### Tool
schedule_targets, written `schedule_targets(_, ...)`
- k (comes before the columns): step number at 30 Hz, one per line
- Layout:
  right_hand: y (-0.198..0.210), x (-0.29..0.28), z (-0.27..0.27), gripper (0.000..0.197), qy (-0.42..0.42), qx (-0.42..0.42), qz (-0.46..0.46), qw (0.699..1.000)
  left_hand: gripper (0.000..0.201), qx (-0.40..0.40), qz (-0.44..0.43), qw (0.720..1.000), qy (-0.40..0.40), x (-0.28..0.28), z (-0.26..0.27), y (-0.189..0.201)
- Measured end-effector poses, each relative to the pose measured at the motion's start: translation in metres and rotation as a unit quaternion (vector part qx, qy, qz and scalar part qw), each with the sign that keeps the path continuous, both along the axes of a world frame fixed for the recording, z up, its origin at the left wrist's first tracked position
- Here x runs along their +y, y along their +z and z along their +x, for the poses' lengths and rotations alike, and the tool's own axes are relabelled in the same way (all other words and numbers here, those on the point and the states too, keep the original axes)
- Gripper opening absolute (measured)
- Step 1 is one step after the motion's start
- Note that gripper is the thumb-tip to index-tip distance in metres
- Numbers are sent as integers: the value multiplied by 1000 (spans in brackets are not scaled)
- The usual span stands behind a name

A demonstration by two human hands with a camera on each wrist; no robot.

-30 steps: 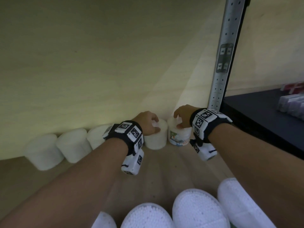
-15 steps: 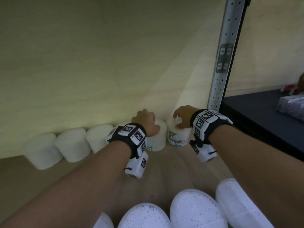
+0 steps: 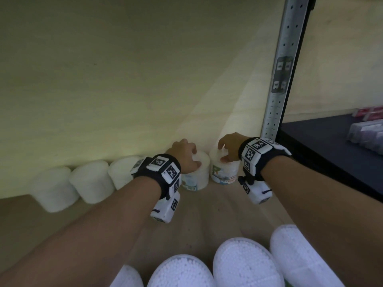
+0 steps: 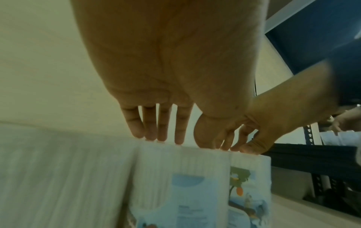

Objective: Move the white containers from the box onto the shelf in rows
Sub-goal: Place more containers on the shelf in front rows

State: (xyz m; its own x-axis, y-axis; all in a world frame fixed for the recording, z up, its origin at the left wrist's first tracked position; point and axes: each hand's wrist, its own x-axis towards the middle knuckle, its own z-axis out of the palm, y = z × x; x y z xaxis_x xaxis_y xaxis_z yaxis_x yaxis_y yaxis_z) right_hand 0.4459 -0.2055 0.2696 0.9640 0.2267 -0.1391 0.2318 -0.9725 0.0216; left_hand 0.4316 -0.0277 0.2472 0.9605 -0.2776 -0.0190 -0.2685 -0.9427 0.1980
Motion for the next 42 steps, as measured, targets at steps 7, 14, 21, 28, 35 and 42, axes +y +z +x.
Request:
schedule_targets(7, 2, 1, -1, 54, 0, 6, -1, 1000, 55, -74, 64, 994, 57, -12, -5, -7)
schedule_targets(14, 3, 2, -1, 53, -3, 8, 3, 1000, 32, -10, -73, 997, -38, -7, -7, 2)
schedule_targets(21, 3, 3, -4, 52, -3, 4, 2, 1000, 44, 47, -41, 997, -54, 1, -7, 11)
schedule_targets(28, 2, 3, -4, 51, -8, 7, 5, 1000, 41, 5, -12, 1000, -25, -3, -5, 5)
schedule_targets(35, 0, 0, -5, 52, -10, 5, 10, 1000, 43, -16, -11, 1000, -10, -5, -5, 1)
schedule_targets(42, -1, 1, -3, 51, -13, 7, 15, 1000, 50, 68, -3, 996, -64, 3, -7, 14)
